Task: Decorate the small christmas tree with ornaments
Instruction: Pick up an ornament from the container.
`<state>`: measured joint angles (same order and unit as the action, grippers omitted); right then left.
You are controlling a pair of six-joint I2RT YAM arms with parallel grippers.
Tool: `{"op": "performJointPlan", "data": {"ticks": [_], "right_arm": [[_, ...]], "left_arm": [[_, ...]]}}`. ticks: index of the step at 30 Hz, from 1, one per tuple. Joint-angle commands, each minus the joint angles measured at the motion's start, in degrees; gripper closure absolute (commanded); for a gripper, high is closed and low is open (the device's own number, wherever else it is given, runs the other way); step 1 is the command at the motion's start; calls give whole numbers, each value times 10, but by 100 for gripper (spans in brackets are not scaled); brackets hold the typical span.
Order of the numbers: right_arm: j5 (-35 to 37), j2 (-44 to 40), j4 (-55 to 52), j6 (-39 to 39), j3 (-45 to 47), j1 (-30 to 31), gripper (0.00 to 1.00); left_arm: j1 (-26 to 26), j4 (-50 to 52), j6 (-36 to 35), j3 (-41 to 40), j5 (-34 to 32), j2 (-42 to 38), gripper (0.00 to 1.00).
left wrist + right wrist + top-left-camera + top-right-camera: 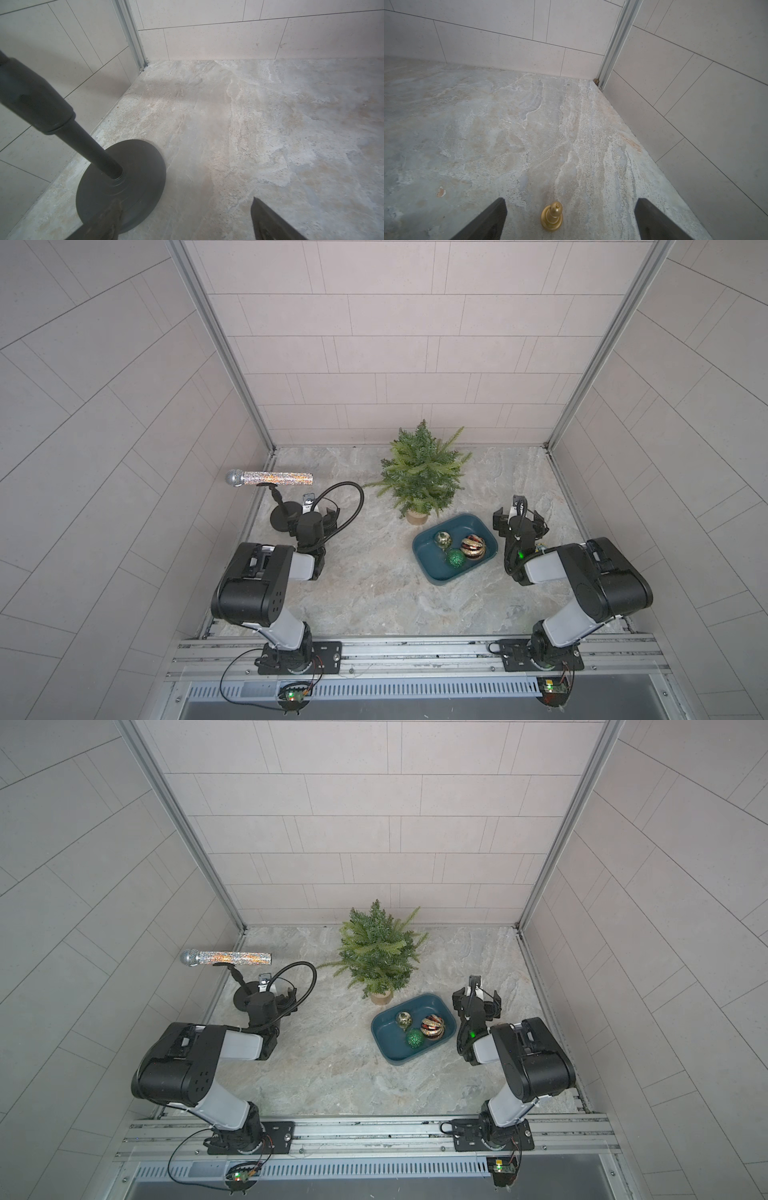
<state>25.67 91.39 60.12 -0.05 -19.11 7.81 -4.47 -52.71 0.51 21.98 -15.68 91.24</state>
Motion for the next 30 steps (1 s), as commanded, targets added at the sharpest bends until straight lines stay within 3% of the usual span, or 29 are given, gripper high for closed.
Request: {"op": "performJointPlan", "data": {"ticks": [1,14,17,20,21,26,30], "right_arm": [[-2,-3,0,1,-3,-2,0],[-26,-8,-20,-10,-8,-15,0],[1,-32,-22,-21,2,-14,0],[-29,-47,29,-5,38,-14,0],[1,-50,58,5,45,-2,0],[10,-170,-137,5,-9,6,0],[-12,-256,-219,-69,-40,6,0]], "left_arm": [[4,-4,-1,7,3,-3,0],[7,4,6,11,8,-4,0],[8,5,12,10,-15,-10,0],[8,108,30,44,-59,-63,0],[8,167,30,68,-58,-78,0],[7,244,57,101,-79,-133,0],[7,297,93,122,-64,-174,0]]}}
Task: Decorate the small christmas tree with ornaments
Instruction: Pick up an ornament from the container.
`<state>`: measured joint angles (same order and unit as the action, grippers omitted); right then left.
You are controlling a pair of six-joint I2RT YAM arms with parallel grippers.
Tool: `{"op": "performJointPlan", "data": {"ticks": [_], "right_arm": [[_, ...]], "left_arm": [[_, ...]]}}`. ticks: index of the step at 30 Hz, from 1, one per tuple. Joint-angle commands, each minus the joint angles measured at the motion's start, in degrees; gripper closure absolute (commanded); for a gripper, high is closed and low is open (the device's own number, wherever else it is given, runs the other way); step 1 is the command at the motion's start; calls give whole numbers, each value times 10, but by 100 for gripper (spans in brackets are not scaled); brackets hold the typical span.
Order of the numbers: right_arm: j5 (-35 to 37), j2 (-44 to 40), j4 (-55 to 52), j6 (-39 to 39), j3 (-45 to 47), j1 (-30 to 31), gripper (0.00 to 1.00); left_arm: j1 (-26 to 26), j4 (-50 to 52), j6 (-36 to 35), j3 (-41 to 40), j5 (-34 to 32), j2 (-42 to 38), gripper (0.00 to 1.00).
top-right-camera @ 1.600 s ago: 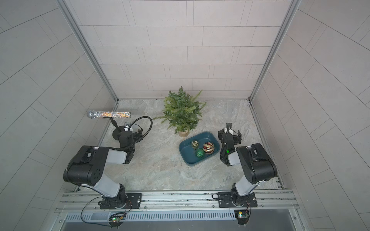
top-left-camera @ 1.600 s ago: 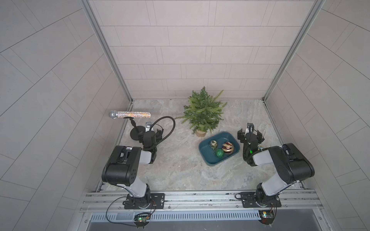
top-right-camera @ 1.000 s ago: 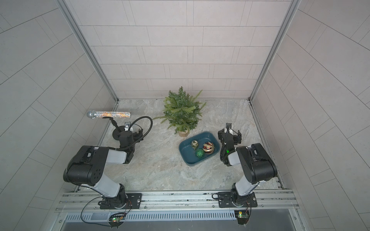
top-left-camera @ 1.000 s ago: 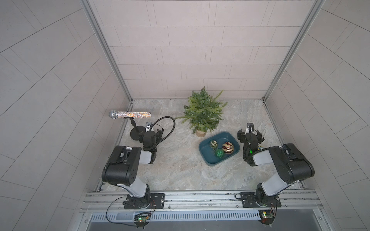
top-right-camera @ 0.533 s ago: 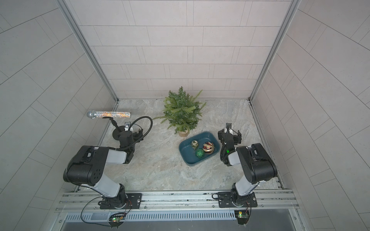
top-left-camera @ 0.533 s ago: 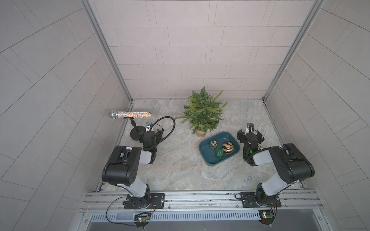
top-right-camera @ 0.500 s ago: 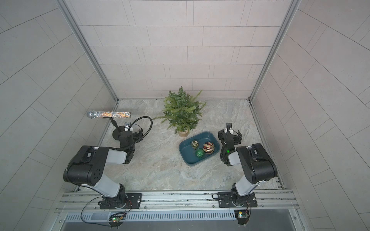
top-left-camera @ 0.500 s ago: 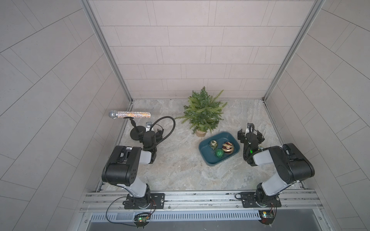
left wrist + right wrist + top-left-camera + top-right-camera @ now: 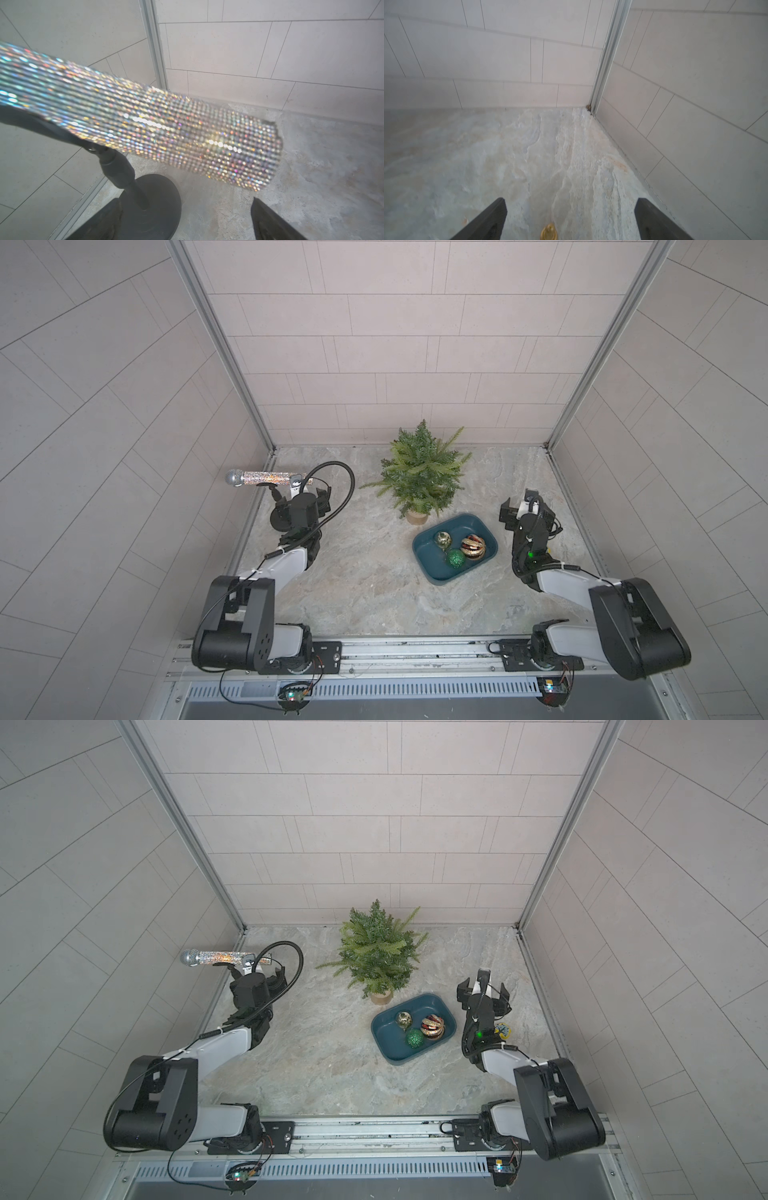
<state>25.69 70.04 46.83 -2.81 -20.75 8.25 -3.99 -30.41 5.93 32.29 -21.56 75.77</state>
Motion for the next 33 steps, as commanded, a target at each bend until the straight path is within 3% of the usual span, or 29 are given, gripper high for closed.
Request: {"op": "performJointPlan", "data": {"ticks": [1,5,13,19,21,23,28,31,33], "right_arm": [[-25,-59,-118,-57,-37,1,0],[-66,-123,-248,-126,-84,1,0],[-158,-235,-399,-283,-101,1,0],[-204,-315,-336,-468,-25,-2,0],[-268,-309,-366,-450,-49,-3,0],[-321,-284,-470,-408,-112,-2,0],[-355,-262,-593,-349,-167,-2,0],[-364,-258,-645,-332,-178,5,1],[-362,-248,-698,-322,-194,9,3]], "left_arm": [[3,84,48,25,4,-27,0],[3,123,86,47,61,-47,0],[1,157,155,76,224,-31,0],[-11,194,219,82,303,-40,0],[-12,199,235,81,354,-49,0],[-12,191,261,73,392,-58,0],[16,188,461,32,408,-72,0],[28,3,542,-33,497,-53,0],[27,-31,573,-43,531,-40,0]]}}
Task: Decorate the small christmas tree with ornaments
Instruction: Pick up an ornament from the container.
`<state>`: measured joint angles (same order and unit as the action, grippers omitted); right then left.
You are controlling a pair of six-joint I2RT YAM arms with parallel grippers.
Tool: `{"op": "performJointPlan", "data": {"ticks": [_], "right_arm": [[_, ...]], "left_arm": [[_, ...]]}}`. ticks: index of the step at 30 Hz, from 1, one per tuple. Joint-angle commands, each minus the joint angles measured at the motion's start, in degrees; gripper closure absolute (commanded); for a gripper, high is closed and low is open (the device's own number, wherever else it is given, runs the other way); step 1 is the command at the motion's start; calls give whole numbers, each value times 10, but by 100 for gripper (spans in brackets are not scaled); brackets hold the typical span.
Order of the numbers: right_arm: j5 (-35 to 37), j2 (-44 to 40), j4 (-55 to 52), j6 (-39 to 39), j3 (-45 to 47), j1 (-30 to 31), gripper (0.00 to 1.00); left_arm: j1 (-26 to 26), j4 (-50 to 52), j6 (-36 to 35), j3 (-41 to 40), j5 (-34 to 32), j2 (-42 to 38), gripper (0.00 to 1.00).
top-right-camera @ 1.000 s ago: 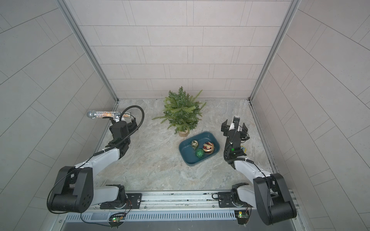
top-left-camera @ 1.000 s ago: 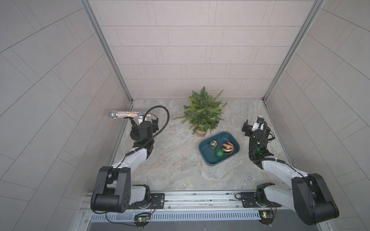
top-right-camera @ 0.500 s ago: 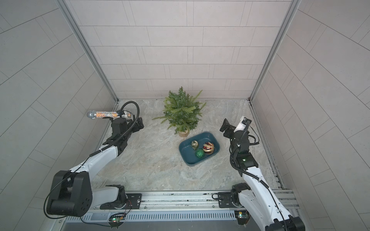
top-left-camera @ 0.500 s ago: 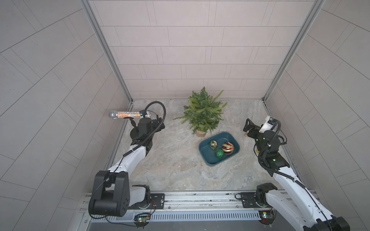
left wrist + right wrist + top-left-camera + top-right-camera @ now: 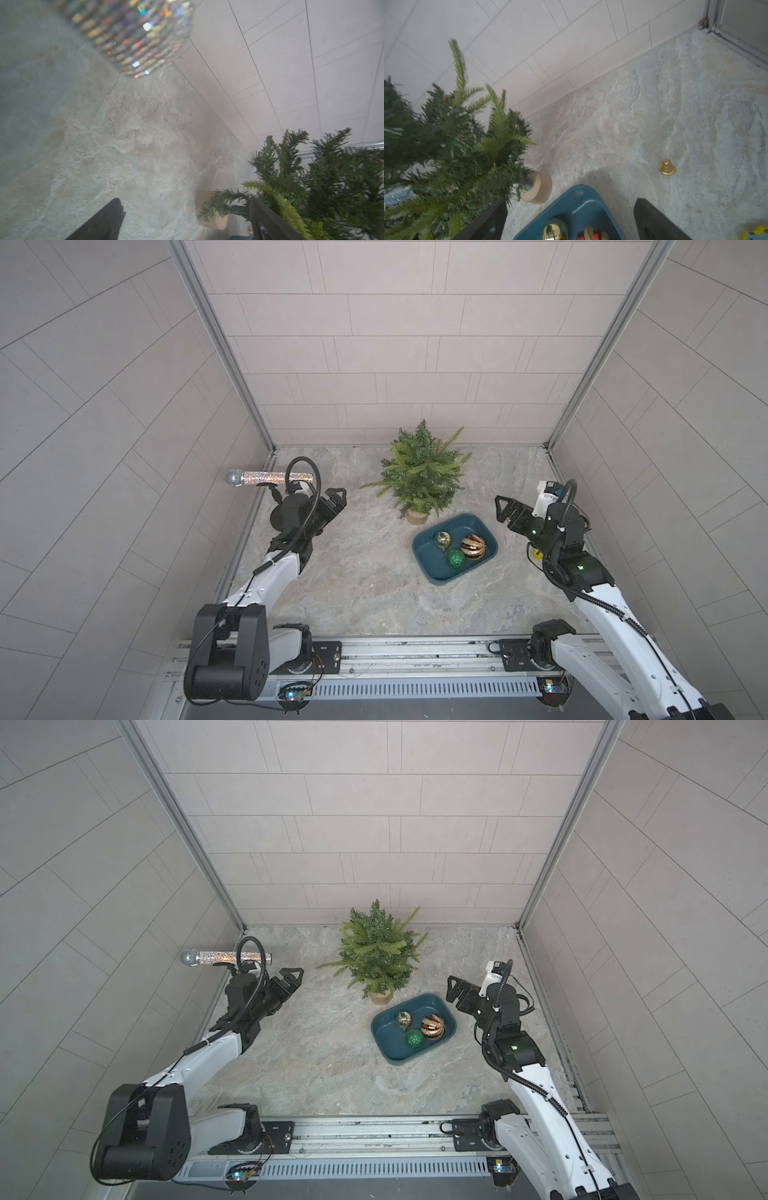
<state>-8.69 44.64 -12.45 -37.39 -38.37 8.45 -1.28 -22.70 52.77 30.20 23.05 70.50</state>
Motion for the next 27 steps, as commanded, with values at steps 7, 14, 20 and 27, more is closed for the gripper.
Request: {"op": "performJointPlan", "data": {"ticks": [7,14,20,27], "right_arm": [[12,73,-263,78,-92,41,13],[22,138,-290,82,-101,85,16],[26,200,-295,90,-114,101,16],[21,262,-254,86,-109,109,14]], "left_arm": [[-47,44,0,-22,86,-43,2],[-137,197,-91,-22,5,-119,5],[-211,250,-137,-10,-21,-141,5],[-268,242,-139,-16,-47,-129,5]]}}
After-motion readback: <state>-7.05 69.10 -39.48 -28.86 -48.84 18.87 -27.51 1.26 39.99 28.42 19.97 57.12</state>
